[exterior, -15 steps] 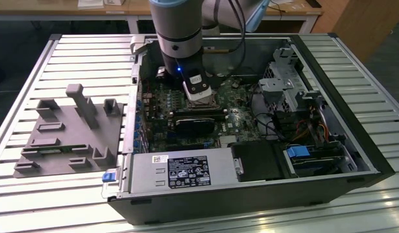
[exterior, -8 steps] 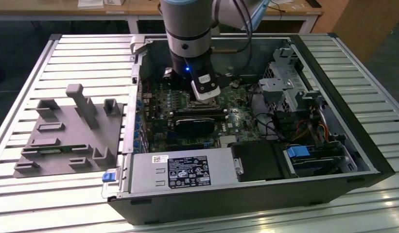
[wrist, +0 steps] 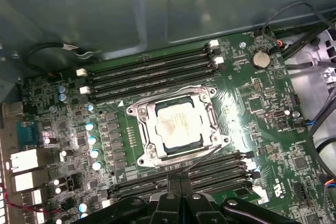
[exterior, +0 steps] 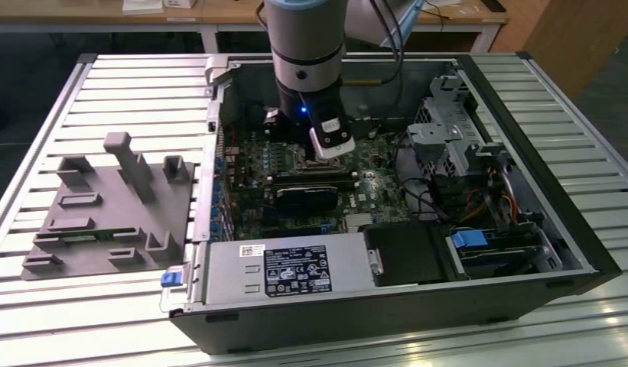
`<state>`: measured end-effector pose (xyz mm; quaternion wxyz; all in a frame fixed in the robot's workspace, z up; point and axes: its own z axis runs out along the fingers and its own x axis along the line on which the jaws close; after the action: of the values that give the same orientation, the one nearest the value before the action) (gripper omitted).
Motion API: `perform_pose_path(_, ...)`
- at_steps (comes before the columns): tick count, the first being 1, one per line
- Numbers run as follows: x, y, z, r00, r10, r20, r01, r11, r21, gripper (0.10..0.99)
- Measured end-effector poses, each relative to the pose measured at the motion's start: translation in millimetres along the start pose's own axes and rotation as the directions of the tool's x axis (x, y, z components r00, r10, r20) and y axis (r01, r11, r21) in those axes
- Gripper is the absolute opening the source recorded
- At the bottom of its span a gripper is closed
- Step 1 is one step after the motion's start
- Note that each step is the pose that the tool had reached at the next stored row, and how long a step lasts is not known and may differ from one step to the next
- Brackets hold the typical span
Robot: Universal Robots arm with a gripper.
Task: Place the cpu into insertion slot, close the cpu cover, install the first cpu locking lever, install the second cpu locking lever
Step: 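Install the second cpu locking lever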
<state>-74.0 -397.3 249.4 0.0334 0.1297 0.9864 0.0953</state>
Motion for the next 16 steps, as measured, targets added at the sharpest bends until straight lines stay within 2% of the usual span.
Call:
perform_pose_path(10, 0.4, -2.7, 13.4, 1.0, 0.0, -0.0009, 0.0, 1.0, 0.001, 0.102)
perform_pose_path(11, 4.4, -5.1, 20.5, 1.0, 0.001, -0.0028, -0.001, 1.0, -0.006, 0.102)
perform_pose_path(16, 7.6, -7.3, 24.6, 1.0, 0.002, -0.0081, -0.002, 0.9997, -0.026, 0.102)
